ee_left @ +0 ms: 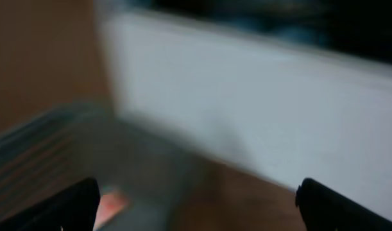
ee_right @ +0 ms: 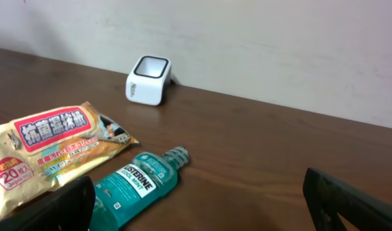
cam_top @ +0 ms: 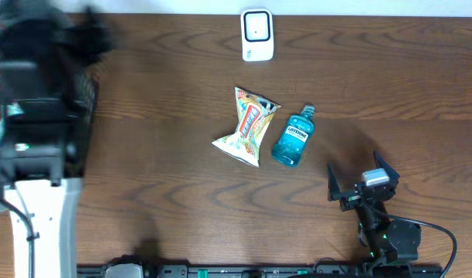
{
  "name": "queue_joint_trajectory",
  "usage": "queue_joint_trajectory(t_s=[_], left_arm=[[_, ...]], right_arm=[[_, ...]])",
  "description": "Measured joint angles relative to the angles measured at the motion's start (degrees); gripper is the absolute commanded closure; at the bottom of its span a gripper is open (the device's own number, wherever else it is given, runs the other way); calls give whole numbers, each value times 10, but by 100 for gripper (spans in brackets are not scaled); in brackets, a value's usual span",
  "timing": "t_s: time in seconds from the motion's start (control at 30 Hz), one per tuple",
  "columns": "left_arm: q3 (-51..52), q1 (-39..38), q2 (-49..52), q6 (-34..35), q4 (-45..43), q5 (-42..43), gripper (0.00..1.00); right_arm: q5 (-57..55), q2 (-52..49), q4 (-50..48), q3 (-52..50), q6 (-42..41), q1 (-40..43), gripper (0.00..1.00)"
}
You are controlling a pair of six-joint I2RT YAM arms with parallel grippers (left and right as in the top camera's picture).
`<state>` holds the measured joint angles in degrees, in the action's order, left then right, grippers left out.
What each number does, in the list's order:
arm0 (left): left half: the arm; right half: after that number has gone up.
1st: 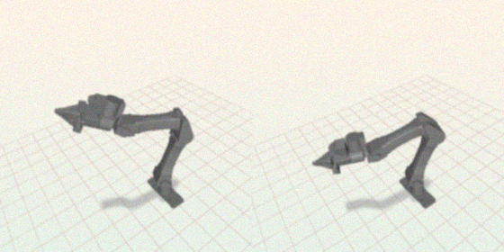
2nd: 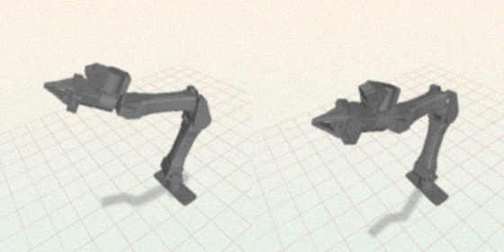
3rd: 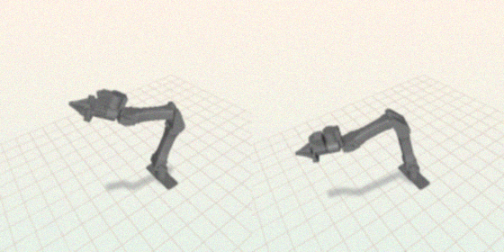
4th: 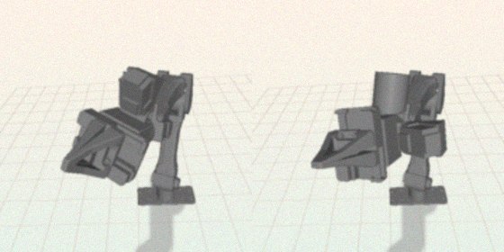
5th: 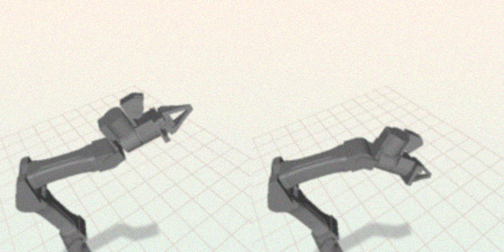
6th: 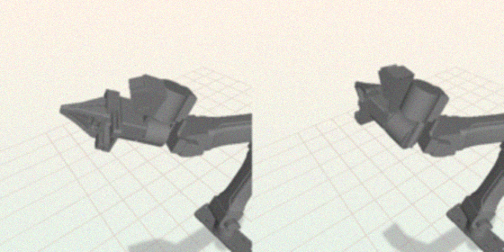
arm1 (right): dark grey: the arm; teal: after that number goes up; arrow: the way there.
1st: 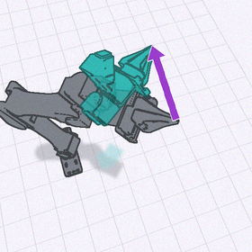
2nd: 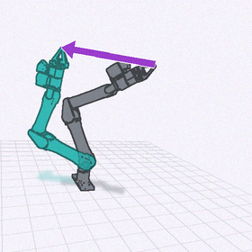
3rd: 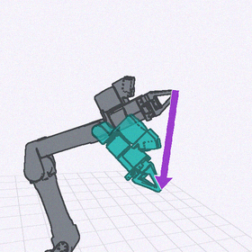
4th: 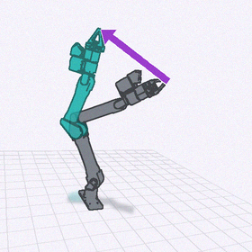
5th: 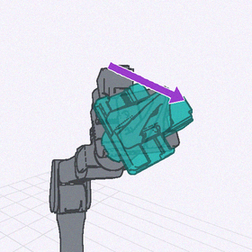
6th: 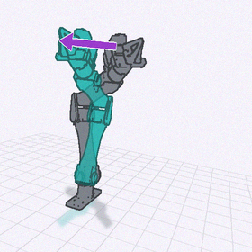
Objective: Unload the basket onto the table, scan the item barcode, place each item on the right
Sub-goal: 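Carry the Listerine bottle beside the yellow pack and release it, then grasp the mint-green wipes pack in the basket with the left gripper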
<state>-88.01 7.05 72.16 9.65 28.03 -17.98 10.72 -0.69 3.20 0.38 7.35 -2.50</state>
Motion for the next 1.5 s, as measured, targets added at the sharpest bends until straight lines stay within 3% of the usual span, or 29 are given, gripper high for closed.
queue_joint_trajectory(t_s=[0.2, 0.47, 1.03, 1.5], left_arm=[[3, 205, 73, 153, 83, 43, 2], [14, 331, 210, 211, 138, 127, 2], [18, 360, 436, 133, 85, 196, 2], [21, 360, 462, 93, 5, 198, 2]], right_arm=[[0, 0, 0, 0, 0, 0, 1], [0, 0, 0, 0, 0, 0, 1], [0, 0, 0, 0, 0, 0, 1], [0, 0, 0, 0, 0, 0, 1]])
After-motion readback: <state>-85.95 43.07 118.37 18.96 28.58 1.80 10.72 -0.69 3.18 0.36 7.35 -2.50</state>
